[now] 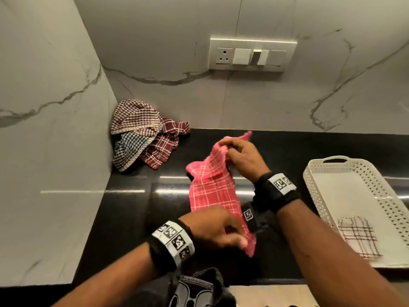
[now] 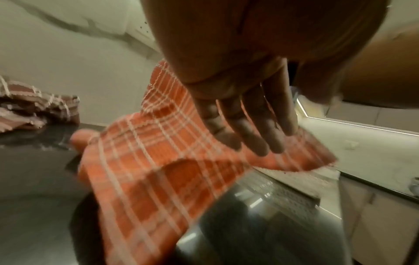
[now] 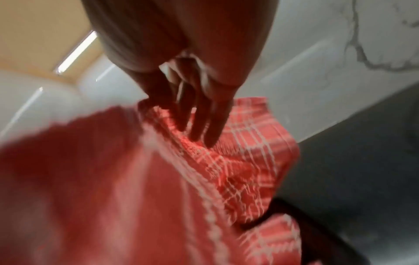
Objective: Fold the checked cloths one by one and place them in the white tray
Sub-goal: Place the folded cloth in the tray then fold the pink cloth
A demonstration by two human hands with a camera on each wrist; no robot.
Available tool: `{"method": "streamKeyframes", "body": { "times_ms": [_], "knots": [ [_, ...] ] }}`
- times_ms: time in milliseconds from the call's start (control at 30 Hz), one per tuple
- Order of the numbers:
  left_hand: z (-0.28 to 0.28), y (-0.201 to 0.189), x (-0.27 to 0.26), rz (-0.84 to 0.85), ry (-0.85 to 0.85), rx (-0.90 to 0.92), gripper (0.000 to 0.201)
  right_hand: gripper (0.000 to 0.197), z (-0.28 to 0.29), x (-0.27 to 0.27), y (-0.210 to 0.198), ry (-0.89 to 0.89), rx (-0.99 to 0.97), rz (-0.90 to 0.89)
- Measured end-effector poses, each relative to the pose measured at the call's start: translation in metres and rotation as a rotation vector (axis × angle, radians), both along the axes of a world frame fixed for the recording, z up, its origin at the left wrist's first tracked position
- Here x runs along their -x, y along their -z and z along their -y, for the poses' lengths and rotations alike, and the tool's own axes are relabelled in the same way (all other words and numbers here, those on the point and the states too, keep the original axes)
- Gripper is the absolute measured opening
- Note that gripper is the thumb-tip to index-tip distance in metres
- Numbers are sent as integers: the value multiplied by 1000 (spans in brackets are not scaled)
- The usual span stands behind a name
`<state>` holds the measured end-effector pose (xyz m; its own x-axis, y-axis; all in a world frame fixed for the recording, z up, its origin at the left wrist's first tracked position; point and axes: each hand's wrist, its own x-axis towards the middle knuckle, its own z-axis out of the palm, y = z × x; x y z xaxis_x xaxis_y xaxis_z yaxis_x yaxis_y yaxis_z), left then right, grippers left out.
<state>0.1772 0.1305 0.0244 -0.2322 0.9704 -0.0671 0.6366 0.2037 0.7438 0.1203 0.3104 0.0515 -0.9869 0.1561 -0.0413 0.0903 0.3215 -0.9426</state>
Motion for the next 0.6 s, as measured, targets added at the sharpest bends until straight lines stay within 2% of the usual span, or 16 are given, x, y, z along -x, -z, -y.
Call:
{"method": "streamKeyframes", "body": {
  "times_ms": [67, 133, 167, 200, 233, 267, 300, 367, 467, 600],
  "knots": [
    [6, -10, 23, -70, -313, -239, 29, 18, 11, -12, -3, -61, 247, 26],
    [20, -20, 52, -150, -612, -488, 15, 4, 14, -22, 7, -109, 199, -14],
    [26, -22, 66, -239, -651, -514, 5, 6, 14, -25, 16, -131, 140, -31],
    [28, -25, 79, -364, -623, -458, 28, 15, 13, -27, 26, -160, 80, -35],
    [28, -23, 91, -450, -507, -350, 52, 21, 14, -28, 32, -184, 26, -28],
    [25, -19, 100, -477, -407, -204, 69, 26, 17, -30, 35, -202, -15, -16],
    [22, -17, 105, -459, -340, -70, 77, 27, 18, -31, 38, -213, -43, 0],
    [16, -11, 112, -364, -300, 72, 68, 25, 18, -32, 38, -184, -56, 1],
    [19, -9, 119, -288, -355, 83, 29, 24, 9, -37, 33, -78, -84, -43],
    [40, -11, 138, -429, -490, 45, 11, 16, -14, -47, 40, -50, -285, 87]
  ]
}}
